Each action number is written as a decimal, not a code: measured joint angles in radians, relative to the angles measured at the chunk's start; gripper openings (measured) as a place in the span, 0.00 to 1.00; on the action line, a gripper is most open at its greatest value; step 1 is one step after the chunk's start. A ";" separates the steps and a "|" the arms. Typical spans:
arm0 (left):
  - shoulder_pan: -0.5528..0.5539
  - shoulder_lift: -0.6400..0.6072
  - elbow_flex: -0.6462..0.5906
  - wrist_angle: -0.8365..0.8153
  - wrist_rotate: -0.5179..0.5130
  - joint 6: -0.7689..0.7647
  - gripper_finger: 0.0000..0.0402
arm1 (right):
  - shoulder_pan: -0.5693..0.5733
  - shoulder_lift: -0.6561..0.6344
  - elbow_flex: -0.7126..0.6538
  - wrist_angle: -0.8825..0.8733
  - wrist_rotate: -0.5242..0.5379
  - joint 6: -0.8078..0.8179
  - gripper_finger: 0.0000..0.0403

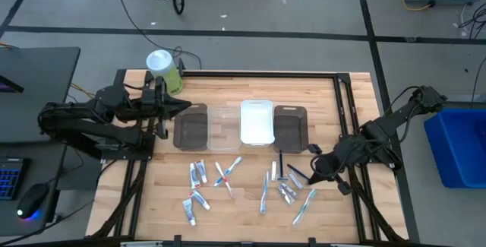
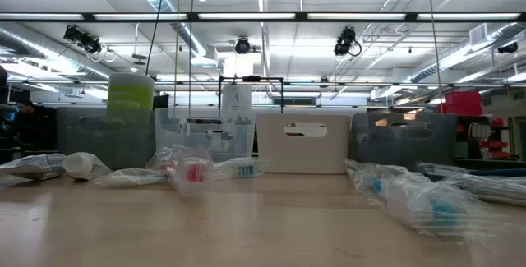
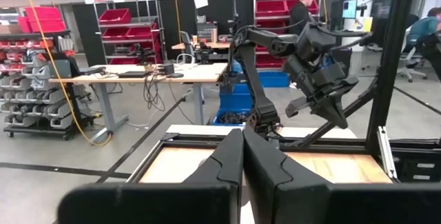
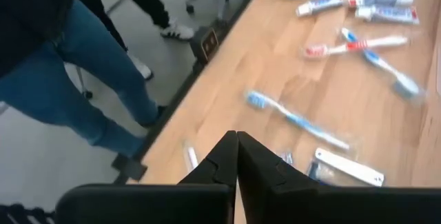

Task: Pick & Place Travel size toiletries
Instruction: Put the green toothbrush into the transparent bin

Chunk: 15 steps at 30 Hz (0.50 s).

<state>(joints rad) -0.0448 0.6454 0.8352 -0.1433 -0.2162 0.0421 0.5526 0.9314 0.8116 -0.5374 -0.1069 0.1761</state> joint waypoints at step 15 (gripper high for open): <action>0.000 0.071 0.000 -0.002 0.082 0.022 0.05 | 0.064 0.233 0.000 -0.199 -0.001 0.014 0.35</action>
<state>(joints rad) -0.0448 0.7161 0.8352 -0.1450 -0.1340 0.0644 0.6169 1.1647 0.8116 -0.7366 -0.1081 0.1902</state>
